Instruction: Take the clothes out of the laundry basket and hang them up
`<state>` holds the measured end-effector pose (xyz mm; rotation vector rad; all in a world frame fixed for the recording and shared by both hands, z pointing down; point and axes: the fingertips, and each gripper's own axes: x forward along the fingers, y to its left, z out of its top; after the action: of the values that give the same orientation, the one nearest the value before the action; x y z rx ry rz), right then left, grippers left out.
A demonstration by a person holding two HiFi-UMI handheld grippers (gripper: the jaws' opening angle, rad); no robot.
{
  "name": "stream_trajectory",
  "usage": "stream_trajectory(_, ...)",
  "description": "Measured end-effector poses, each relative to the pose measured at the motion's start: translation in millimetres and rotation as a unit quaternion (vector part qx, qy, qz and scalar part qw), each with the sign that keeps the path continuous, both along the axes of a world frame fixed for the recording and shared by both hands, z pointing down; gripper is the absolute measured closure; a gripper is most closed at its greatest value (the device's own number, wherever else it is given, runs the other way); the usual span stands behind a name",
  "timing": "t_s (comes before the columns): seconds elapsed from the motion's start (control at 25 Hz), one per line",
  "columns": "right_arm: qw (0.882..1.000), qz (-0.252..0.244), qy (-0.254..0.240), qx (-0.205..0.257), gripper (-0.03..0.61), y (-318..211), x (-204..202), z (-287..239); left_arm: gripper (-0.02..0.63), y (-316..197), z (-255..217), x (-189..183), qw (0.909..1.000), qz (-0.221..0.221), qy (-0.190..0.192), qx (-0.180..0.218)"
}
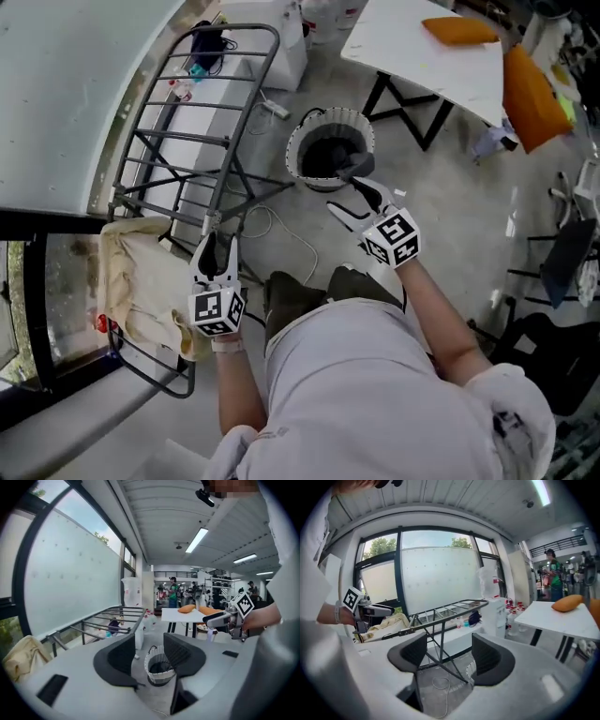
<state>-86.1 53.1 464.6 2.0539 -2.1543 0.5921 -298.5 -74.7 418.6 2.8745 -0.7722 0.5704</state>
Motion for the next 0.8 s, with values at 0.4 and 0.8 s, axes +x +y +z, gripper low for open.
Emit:
stream_trajectory(0.4,0.99,0.121,-0.03,-0.071,0.295,86,118,56,0.442,31,49,175,0.9877,0.146,-0.035,-0.044)
stream_trajectory(0.8,0.965,0.198,-0.055,-0.163,0.295,78,234,121,0.436,-3,155,338,0.953,0.263,-0.085,-0.125)
